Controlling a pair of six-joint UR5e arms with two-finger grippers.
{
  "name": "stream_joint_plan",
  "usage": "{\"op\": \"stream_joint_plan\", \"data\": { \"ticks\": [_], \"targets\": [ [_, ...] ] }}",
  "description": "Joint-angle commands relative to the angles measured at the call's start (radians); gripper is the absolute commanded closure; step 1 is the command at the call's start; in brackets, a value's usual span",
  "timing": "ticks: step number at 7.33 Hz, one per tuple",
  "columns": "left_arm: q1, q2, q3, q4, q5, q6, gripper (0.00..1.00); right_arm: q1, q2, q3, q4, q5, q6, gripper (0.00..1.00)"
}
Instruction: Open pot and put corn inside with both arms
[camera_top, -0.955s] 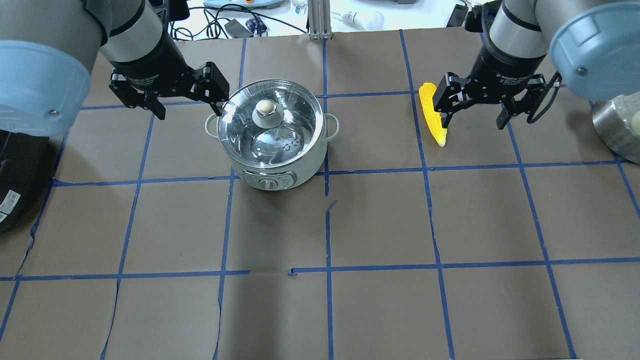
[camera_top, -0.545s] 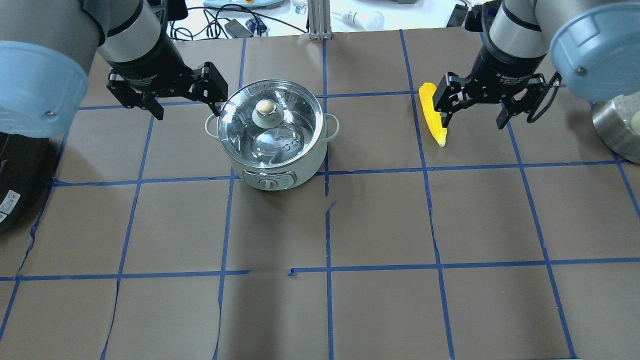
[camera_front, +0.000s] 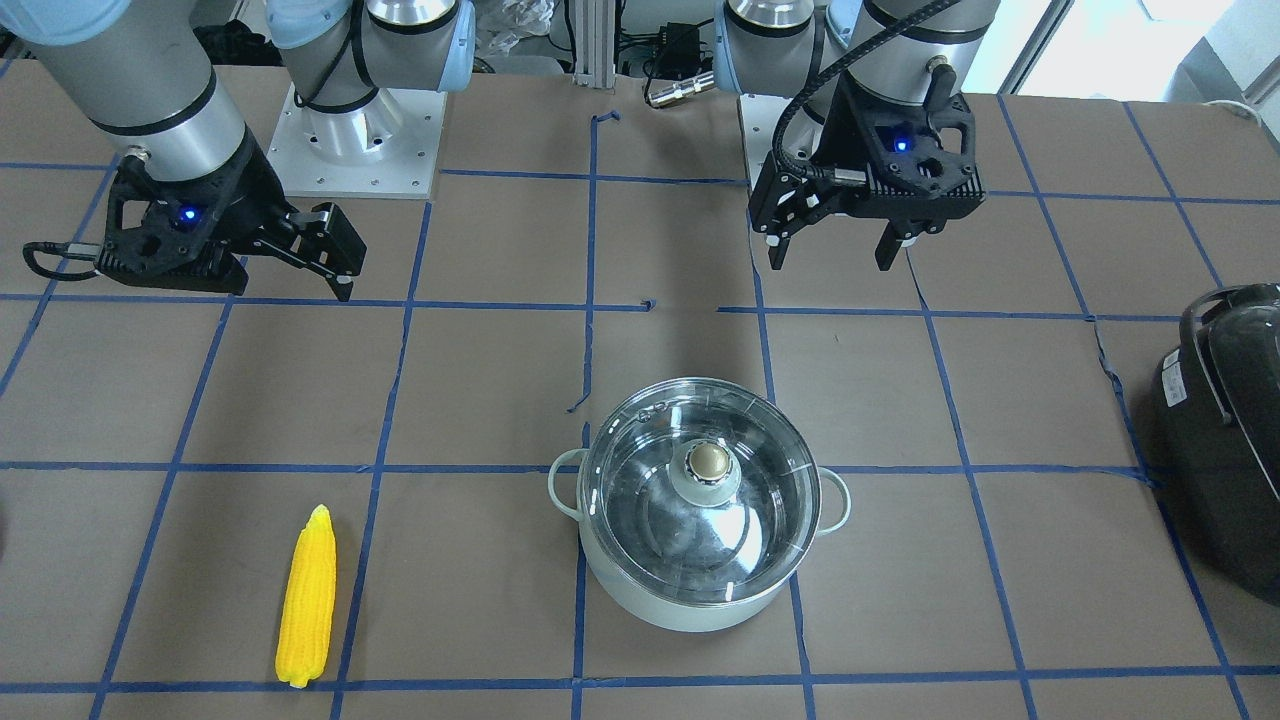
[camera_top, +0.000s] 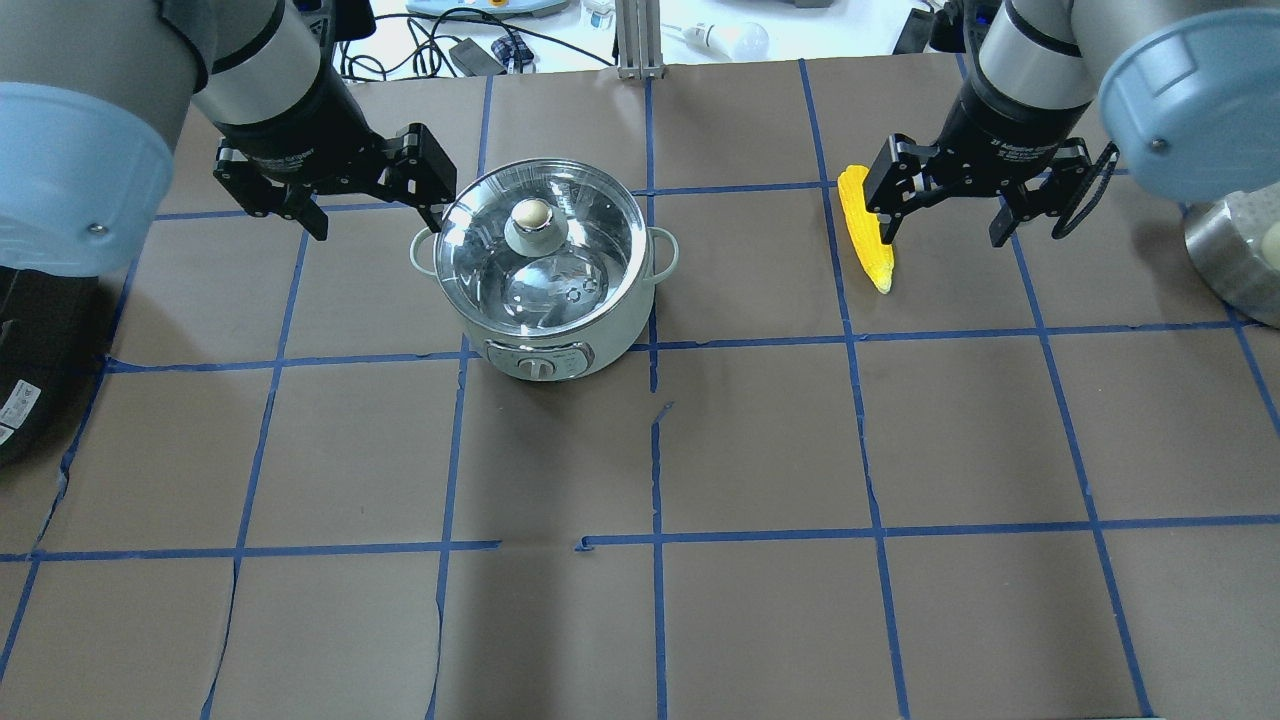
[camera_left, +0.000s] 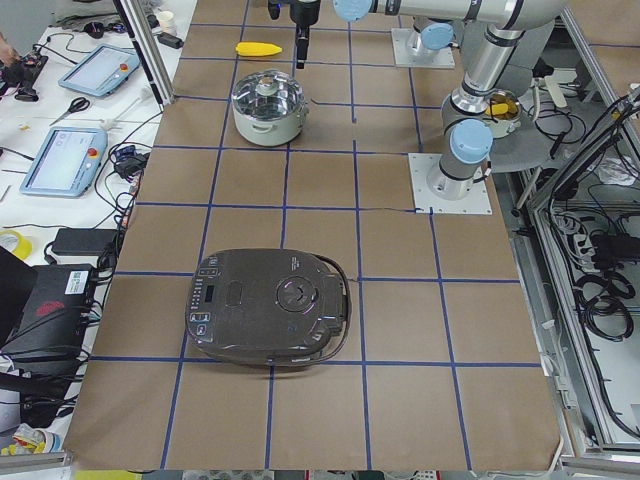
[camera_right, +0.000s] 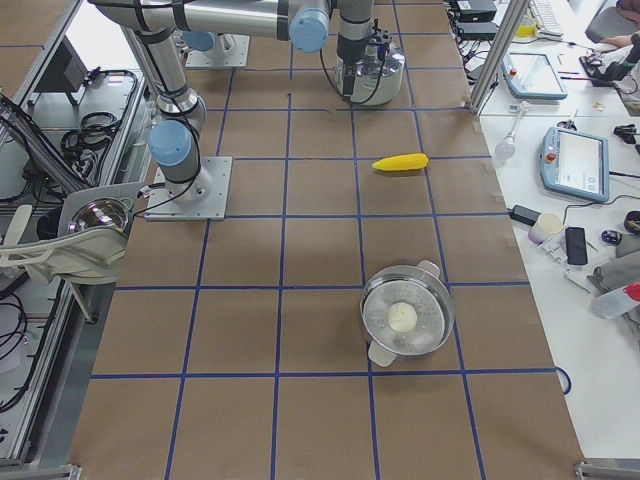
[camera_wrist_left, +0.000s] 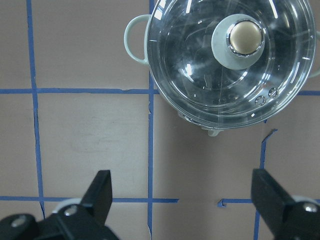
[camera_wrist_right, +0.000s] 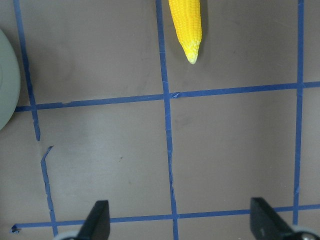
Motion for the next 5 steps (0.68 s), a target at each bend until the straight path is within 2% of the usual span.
{"op": "stream_joint_plan", "data": {
  "ticks": [1, 5],
  "targets": [
    [0.001, -0.001, 0.001, 0.002, 0.004, 0.001, 0.0, 0.002, 0.0, 0.002, 0.005, 0.005, 0.008, 0.0],
    [0.004, -0.003, 0.001, 0.0, 0.01, 0.004, 0.0, 0.005, -0.015, -0.003, 0.007, 0.006, 0.006, 0.0]
  ]
}}
